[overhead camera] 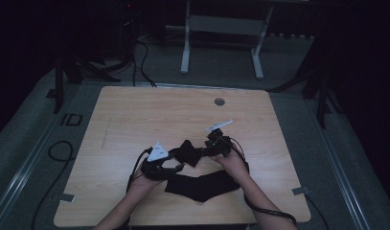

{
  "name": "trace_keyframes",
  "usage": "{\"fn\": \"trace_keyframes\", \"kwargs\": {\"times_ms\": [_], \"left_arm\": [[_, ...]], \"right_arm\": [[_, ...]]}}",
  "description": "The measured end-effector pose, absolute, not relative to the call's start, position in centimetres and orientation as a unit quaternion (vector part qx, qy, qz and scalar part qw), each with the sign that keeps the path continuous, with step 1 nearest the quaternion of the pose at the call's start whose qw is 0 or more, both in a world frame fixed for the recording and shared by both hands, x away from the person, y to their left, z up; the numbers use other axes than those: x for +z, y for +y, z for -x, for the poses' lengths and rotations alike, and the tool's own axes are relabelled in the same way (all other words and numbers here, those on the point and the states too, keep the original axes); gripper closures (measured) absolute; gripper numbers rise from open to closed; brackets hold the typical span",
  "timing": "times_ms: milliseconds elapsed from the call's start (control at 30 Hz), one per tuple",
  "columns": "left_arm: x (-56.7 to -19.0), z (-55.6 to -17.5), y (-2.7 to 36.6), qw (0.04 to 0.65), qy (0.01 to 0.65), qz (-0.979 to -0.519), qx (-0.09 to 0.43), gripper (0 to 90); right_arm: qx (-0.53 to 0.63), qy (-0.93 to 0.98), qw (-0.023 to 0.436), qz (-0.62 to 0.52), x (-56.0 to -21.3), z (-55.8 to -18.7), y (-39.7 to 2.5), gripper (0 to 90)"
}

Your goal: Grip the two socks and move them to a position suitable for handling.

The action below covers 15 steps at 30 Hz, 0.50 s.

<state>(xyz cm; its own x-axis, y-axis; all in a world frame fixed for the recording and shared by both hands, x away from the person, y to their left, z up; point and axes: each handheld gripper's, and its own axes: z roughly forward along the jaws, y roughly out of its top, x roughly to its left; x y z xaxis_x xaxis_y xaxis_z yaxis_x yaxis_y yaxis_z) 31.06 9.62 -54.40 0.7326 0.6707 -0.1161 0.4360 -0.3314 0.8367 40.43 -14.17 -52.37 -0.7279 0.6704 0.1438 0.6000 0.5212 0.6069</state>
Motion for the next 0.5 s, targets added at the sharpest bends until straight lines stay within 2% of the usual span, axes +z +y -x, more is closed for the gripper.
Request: {"fn": "trace_keyframes", "kwargs": {"times_ms": [67,200,267,300,367,433,500], "left_arm": [[-54.2,-31.6,8.6,0.461,0.335,-0.812,0.130,38.3],[-54.1,-32.6,6.9,0.445,0.318,-0.827,0.129,38.3],[-54.4,-33.1,6.1,0.430,0.309,-0.839,0.126,40.5],[-54.6,-33.3,5.9,0.423,0.309,-0.843,0.120,40.6],[-55.0,-33.7,5.4,0.413,0.308,-0.849,0.117,42.8],[-55.4,-33.9,5.0,0.395,0.305,-0.858,0.125,42.8],[-55.6,-34.1,4.8,0.394,0.307,-0.856,0.131,42.8]], "right_arm": [[0.318,0.874,0.049,-0.366,-53.0,-40.6,-14.4,49.6],[0.310,0.878,0.032,-0.362,-54.2,-40.8,-14.2,50.3],[0.298,0.885,0.033,-0.356,-54.7,-40.8,-13.9,56.0],[0.303,0.885,0.036,-0.353,-54.7,-40.8,-13.8,62.1],[0.302,0.887,0.044,-0.346,-54.5,-40.7,-13.7,80.3],[0.294,0.892,0.061,-0.336,-54.2,-40.5,-13.5,85.1],[0.306,0.891,0.035,-0.333,-54.1,-40.5,-13.5,85.9]]}}
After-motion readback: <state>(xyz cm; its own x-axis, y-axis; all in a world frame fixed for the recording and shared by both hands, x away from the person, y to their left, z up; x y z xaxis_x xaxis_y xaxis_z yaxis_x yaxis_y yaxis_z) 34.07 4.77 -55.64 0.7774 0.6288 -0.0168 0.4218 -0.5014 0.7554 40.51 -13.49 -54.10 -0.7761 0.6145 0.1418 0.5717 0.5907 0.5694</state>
